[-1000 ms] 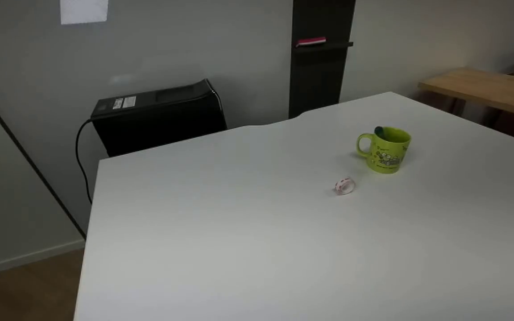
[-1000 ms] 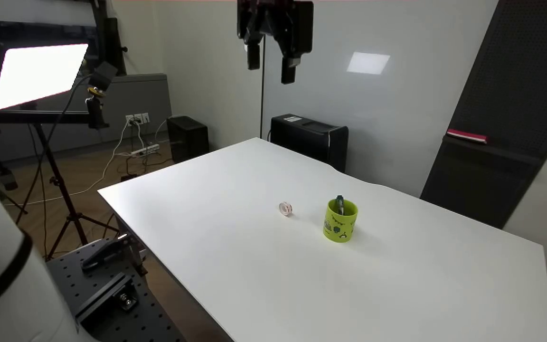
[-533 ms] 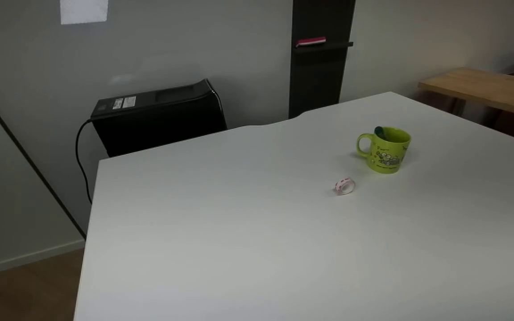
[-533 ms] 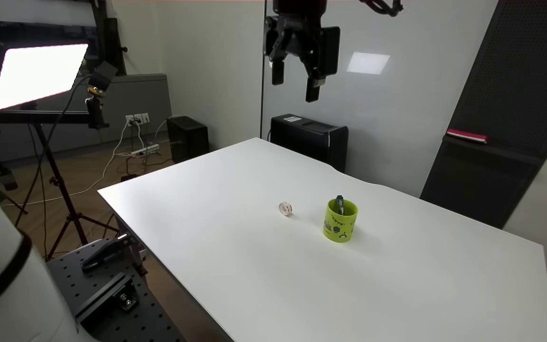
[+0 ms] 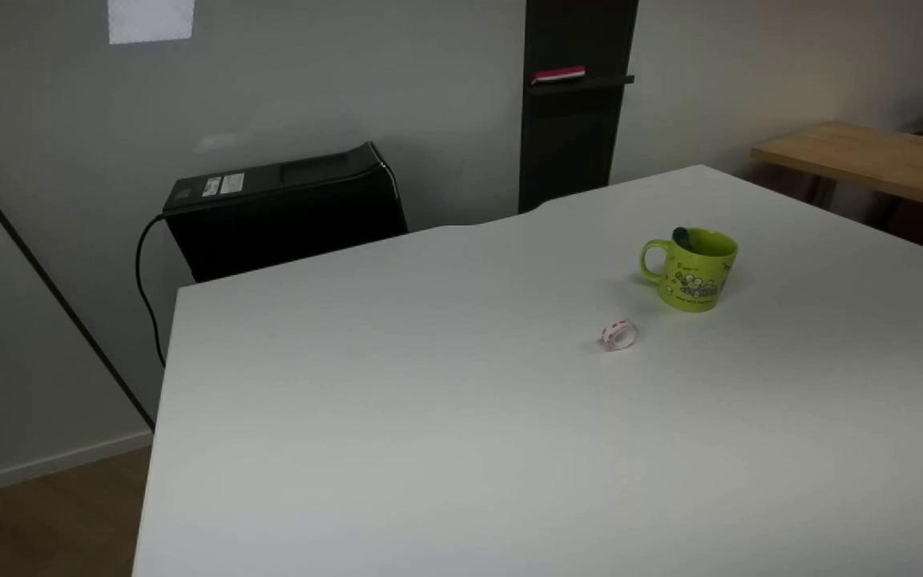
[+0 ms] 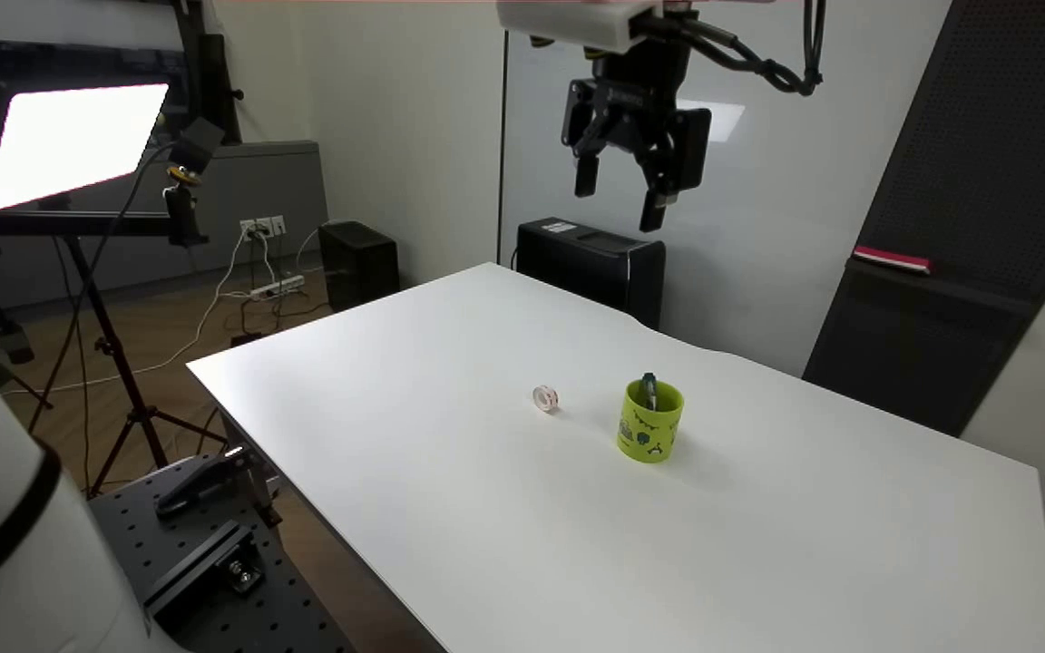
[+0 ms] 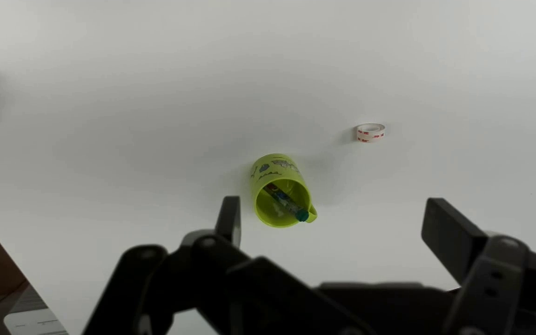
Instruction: Remove the marker out of the cup and put it on the table
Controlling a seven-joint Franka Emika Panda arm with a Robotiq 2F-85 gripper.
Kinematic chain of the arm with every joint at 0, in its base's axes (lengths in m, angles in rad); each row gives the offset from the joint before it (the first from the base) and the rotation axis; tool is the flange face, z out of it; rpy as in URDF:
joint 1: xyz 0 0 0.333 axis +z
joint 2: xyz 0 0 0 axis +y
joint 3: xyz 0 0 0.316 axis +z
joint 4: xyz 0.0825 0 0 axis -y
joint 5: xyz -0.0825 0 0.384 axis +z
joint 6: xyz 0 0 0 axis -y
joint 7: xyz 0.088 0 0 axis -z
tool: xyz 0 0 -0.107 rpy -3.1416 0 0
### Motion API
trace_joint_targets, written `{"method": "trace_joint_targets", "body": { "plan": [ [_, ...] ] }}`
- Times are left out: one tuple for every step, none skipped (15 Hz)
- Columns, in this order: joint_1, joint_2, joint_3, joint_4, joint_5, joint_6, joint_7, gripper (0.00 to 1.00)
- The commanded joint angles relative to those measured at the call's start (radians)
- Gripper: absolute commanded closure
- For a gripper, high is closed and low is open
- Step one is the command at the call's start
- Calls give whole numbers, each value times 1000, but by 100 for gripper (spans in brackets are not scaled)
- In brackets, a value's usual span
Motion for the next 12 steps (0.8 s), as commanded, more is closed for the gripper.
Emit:
{"method": "trace_joint_targets", "body": {
  "plan": [
    [-12,150,-1,131,-17,17,20,0],
    [-17,184,1,157,-26,32,36,0],
    [-22,222,2,187,-35,50,60,0],
    [-26,257,2,218,-48,62,81,0],
    [-30,295,2,252,-65,77,118,0],
    [-32,329,0,284,-76,82,147,0],
    [-32,360,-3,316,-83,78,165,0],
    [-30,394,-5,353,-74,54,155,0],
    [-29,425,-6,385,-59,35,140,0],
    [-29,456,-5,420,-38,5,107,0],
    [-28,484,-4,449,-44,-15,103,0],
    [-28,515,-1,485,-41,-51,80,0]
  ]
}}
